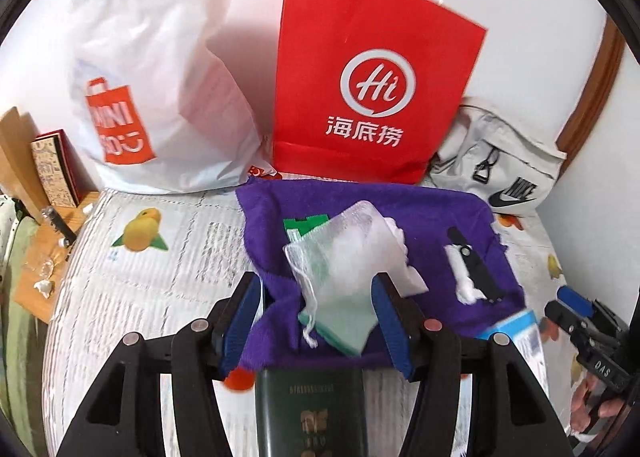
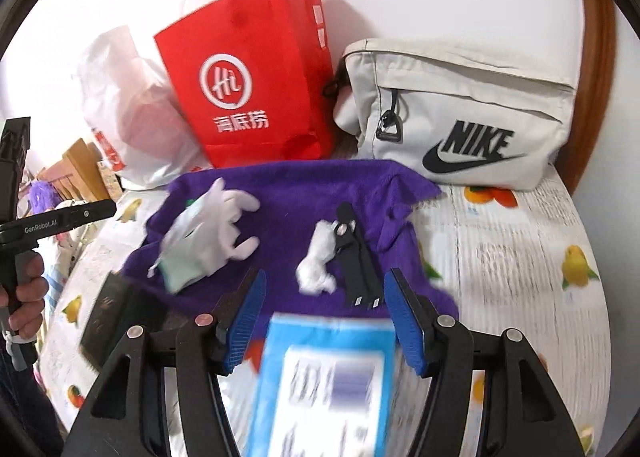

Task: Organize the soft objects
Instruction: 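Move both grippers back toward the remaining items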

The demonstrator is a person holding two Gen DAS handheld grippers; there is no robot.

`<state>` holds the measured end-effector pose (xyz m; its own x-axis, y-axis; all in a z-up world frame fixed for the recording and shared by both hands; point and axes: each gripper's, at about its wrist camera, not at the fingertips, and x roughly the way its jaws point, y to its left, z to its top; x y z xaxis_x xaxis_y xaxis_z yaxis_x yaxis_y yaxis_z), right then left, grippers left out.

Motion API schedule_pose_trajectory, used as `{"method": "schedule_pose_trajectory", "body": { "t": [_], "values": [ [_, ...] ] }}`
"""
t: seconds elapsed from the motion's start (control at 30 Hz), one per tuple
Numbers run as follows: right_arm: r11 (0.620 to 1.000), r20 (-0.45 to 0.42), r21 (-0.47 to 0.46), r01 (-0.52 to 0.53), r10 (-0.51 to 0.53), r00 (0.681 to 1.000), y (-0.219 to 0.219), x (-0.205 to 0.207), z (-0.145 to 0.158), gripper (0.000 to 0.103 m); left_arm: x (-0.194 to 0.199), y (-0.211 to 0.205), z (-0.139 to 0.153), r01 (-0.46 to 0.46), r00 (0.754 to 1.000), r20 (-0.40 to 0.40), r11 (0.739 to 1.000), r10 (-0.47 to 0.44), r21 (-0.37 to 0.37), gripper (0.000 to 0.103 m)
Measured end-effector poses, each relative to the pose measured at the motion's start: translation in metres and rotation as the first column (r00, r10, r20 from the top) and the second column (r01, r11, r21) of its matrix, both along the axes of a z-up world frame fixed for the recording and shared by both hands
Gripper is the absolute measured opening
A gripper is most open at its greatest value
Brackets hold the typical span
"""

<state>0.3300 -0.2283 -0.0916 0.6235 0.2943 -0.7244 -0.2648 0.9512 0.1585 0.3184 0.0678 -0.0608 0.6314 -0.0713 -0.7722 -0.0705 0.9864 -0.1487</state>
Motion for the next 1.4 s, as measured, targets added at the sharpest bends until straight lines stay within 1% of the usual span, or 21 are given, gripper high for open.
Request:
{"method": "schedule_pose_trajectory", "body": {
  "t": [0.17,0.3,0.4,0.53,0.6,0.7,0.87,0.93,1.0,1.13,1.17,1.2,1.3,1.37,1.4],
  "values": [
    [1.0,-0.017,0.018,0.0,0.0,1.0,-0.001,-0.054,0.004,0.061,-0.04,-0.006,0.008,0.026,1.0,0.016,1.0,-0.026,-0.012,0.056],
    [1.0,-0.035,0.011,-0.018,0.018,0.999,0.003,-0.097,-0.001,0.067,-0.073,-0.012,0.007,0.051,0.999,0.015,0.999,-0.051,-0.016,0.056],
    [0.999,-0.045,0.008,-0.036,0.036,0.998,0.007,-0.128,-0.008,0.067,-0.095,-0.015,0.005,0.062,0.998,0.011,0.998,-0.062,-0.019,0.056],
    [0.999,-0.072,0.008,-0.051,0.051,0.996,0.01,-0.16,-0.021,0.067,-0.121,-0.02,-0.002,0.08,0.997,0.001,0.997,-0.08,-0.024,0.056],
    [0.998,-0.091,0.021,-0.052,0.054,0.994,0.011,-0.172,-0.029,0.067,-0.132,-0.02,-0.007,0.081,0.997,-0.005,0.996,-0.081,-0.027,0.058],
    [0.997,-0.112,0.043,-0.069,0.073,0.991,0.013,-0.193,-0.04,0.067,-0.148,-0.021,-0.016,0.081,0.996,-0.022,0.996,-0.082,-0.027,0.058],
    [0.996,-0.133,0.034,-0.087,0.091,0.987,0.021,-0.217,-0.058,0.067,-0.171,-0.021,-0.033,0.084,0.995,-0.044,0.995,-0.086,-0.047,0.058],
    [0.995,-0.141,0.025,-0.1,0.103,0.985,0.025,-0.225,-0.064,0.067,-0.179,-0.023,-0.039,0.092,0.994,-0.053,0.994,-0.096,-0.067,0.058],
    [0.994,-0.139,0.022,-0.11,0.112,0.984,0.028,-0.232,-0.068,0.067,-0.189,-0.027,-0.047,0.112,0.99,-0.072,0.99,-0.119,-0.09,0.058],
    [0.993,-0.146,0.027,-0.114,0.117,0.982,0.03,-0.239,-0.075,0.067,-0.203,-0.037,-0.057,0.156,0.982,-0.084,0.979,-0.168,-0.134,0.059],
    [0.993,-0.145,0.03,-0.113,0.116,0.983,0.03,-0.24,-0.076,0.067,-0.207,-0.04,-0.06,0.163,0.981,-0.081,0.975,-0.176,-0.149,0.061],
    [0.993,-0.142,0.033,-0.113,0.117,0.983,0.03,-0.242,-0.076,0.067,-0.21,-0.042,-0.062,0.172,0.979,-0.08,0.972,-0.186,-0.16,0.065],
    [0.994,-0.141,0.034,-0.108,0.112,0.984,0.027,-0.246,-0.078,0.067,-0.217,-0.053,-0.068,0.215,0.97,-0.075,0.96,-0.232,-0.181,0.071],
    [0.994,-0.141,0.033,-0.107,0.111,0.984,0.025,-0.249,-0.08,0.067,-0.22,-0.06,-0.072,0.25,0.961,-0.075,0.949,-0.268,-0.19,0.076],
    [0.994,-0.141,0.029,-0.104,0.107,0.984,0.024,-0.249,-0.081,0.067,-0.22,-0.063,-0.075,0.265,0.956,-0.076,0.944,-0.284,-0.197,0.077]
  ]
}}
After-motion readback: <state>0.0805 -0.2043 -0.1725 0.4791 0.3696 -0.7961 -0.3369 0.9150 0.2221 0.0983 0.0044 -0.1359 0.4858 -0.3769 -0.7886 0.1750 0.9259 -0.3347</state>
